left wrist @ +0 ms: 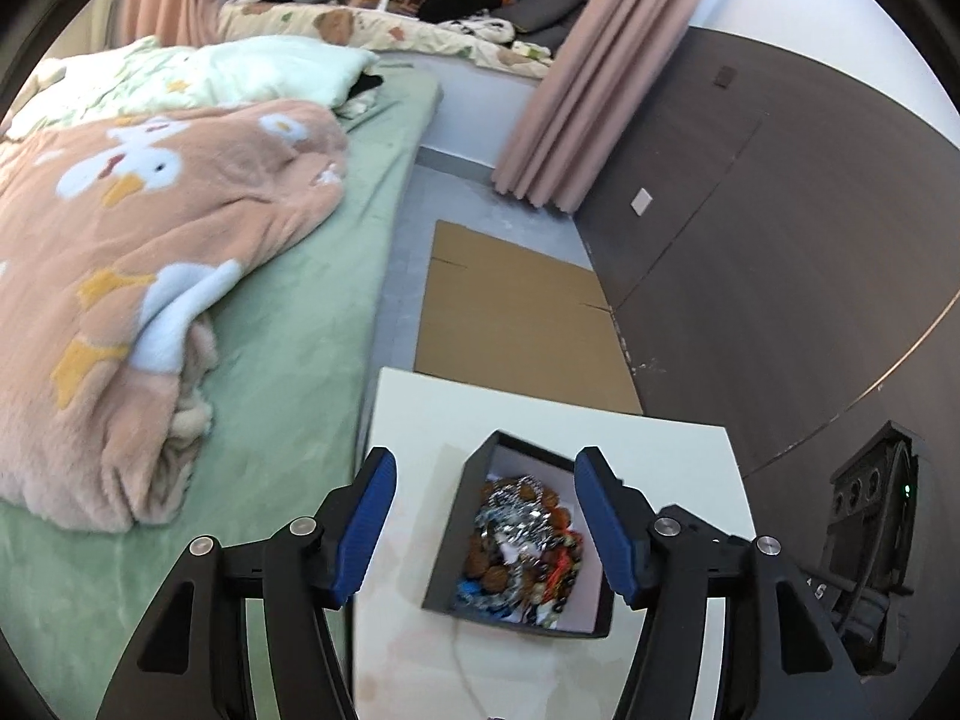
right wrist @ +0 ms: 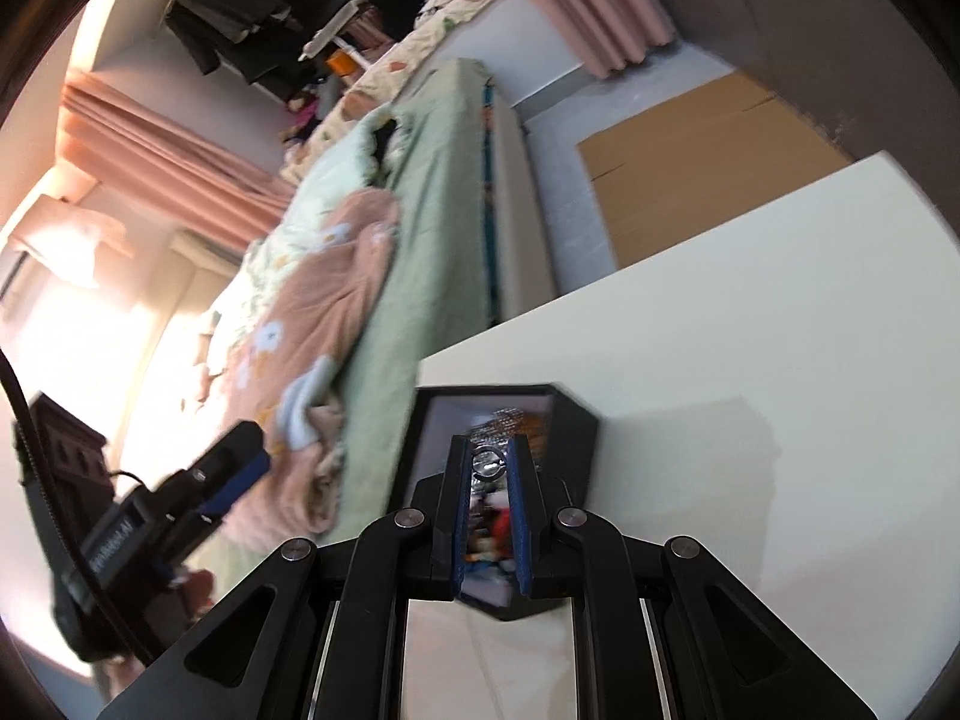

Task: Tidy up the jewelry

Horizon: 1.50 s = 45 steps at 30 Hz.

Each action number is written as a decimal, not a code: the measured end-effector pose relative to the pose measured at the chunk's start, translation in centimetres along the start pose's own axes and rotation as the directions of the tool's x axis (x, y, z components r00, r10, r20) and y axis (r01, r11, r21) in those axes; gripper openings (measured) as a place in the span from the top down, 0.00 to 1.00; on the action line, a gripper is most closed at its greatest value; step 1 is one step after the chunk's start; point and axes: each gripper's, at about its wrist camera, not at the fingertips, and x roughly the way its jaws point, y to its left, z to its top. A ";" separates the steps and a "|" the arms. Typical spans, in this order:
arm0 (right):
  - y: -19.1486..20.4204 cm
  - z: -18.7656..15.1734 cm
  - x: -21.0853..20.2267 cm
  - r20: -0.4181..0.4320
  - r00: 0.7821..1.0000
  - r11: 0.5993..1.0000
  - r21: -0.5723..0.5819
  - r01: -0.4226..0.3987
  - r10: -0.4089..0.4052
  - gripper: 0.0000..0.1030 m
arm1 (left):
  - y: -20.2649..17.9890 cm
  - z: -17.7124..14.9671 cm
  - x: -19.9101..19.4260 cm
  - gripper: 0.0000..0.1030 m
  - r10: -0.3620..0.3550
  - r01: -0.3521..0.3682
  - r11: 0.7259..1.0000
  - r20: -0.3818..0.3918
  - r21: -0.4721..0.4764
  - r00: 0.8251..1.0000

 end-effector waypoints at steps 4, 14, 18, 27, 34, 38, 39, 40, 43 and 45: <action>0.6 0.0 1.0 -0.005 0.998 0.998 0.005 -0.067 0.067 0.87 | 0.8 -0.4 -0.6 0.39 0.017 -0.017 1.000 0.000 -0.021 1.000; 0.1 0.2 0.6 -0.010 0.998 0.997 0.035 -0.064 0.065 0.43 | 0.3 -1.8 -2.1 0.35 0.030 -0.029 0.999 0.018 -0.017 0.999; 0.0 -0.1 -0.2 -0.007 1.000 1.000 0.006 0.002 -0.002 0.43 | -0.6 -2.5 -2.3 0.17 0.023 -0.023 1.000 0.038 -0.007 0.999; -0.7 -0.3 -3.3 -0.001 0.998 0.997 -0.051 0.066 -0.066 0.43 | -2.7 -4.2 -2.9 0.01 0.048 -0.051 0.997 0.058 0.054 0.997; -0.6 -0.7 -6.2 0.031 0.992 0.983 -0.135 0.125 -0.121 0.23 | -4.0 -5.2 -3.4 0.01 0.089 -0.096 0.990 0.070 0.108 0.994; -0.7 -1.3 -7.5 0.033 0.992 0.979 -0.160 0.129 -0.125 0.20 | -5.1 -5.6 -4.0 0.01 0.126 -0.138 0.984 0.102 0.117 0.987; -0.7 -1.5 -7.8 0.034 0.991 0.977 -0.166 0.134 -0.130 0.20 | -5.4 -5.8 -4.2 0.01 0.133 -0.147 0.982 0.114 0.122 0.984; -0.7 -1.7 -8.0 0.038 0.989 0.974 -0.176 0.145 -0.140 0.20 | -5.6 -5.9 -4.3 0.01 0.133 -0.148 0.981 0.119 0.125 0.984; -0.4 -2.6 -8.7 0.050 0.983 0.960 -0.210 0.184 -0.177 0.20 | -6.6 -6.4 -4.6 0.00 0.139 -0.157 0.977 0.125 0.144 0.982; -0.3 -3.0 -9.0 0.052 0.979 0.953 -0.223 0.203 -0.196 0.19 | -7.5 -6.8 -4.8 0.00 0.151 -0.173 0.970 0.136 0.169 0.979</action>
